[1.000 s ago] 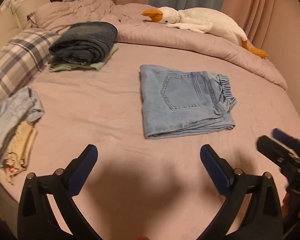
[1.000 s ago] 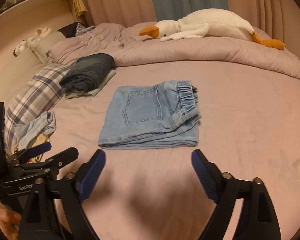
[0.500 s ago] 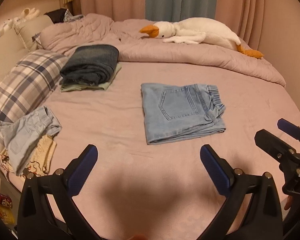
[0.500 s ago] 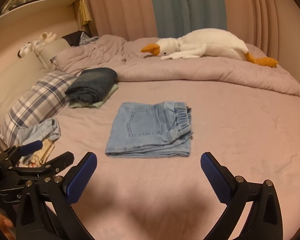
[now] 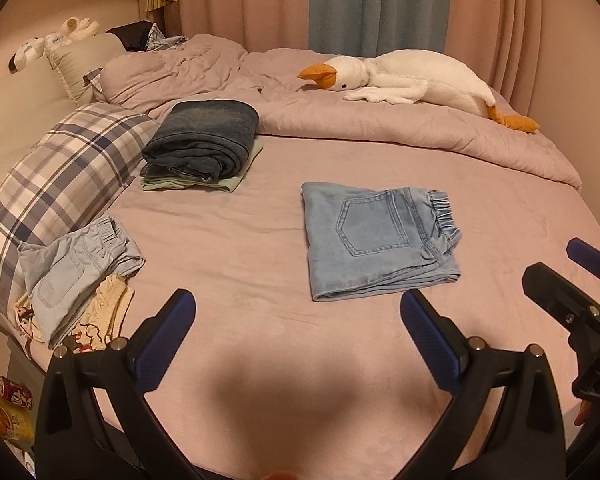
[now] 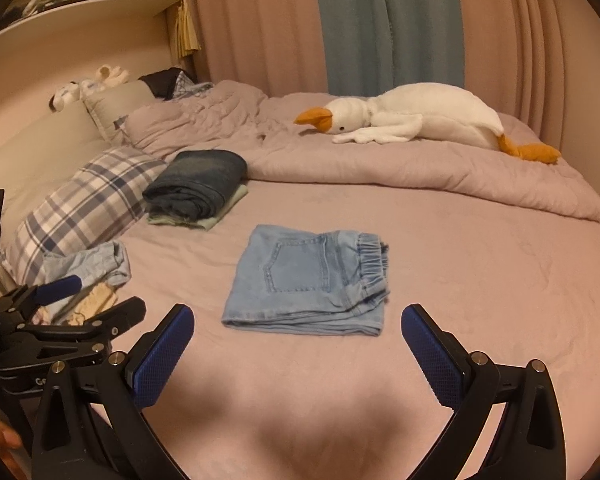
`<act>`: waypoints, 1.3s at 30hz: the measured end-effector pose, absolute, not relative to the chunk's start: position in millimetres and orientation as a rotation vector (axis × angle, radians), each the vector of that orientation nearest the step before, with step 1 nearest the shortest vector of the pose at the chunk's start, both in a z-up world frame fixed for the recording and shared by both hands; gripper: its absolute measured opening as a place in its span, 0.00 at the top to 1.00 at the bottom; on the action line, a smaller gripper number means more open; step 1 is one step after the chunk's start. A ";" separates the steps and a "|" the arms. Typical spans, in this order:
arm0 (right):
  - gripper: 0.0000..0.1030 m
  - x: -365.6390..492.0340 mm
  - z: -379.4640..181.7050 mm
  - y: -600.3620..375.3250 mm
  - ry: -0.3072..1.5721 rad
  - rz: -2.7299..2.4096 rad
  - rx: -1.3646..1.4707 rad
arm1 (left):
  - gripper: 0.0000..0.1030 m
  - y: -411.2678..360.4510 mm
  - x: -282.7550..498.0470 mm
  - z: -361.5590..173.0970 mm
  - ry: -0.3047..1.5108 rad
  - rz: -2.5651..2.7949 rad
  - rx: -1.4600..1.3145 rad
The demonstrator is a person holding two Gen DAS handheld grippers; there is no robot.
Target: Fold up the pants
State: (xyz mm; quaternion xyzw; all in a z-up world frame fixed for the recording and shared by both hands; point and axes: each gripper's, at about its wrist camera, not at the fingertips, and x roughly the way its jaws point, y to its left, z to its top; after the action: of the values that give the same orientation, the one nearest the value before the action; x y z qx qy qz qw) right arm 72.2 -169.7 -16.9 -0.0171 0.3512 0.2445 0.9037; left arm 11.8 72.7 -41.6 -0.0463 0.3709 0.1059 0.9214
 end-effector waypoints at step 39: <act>0.00 74.0 -13.3 -174.7 0.730 0.482 -0.060 | 0.00 57.4 12.6 -33.9 0.717 0.210 -0.030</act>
State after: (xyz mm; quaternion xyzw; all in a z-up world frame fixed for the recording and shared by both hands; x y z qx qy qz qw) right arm 74.0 -174.7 -13.3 -0.0288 0.3532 0.2334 0.9055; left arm 12.6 57.4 -33.9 -0.0145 0.3504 0.1026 0.9309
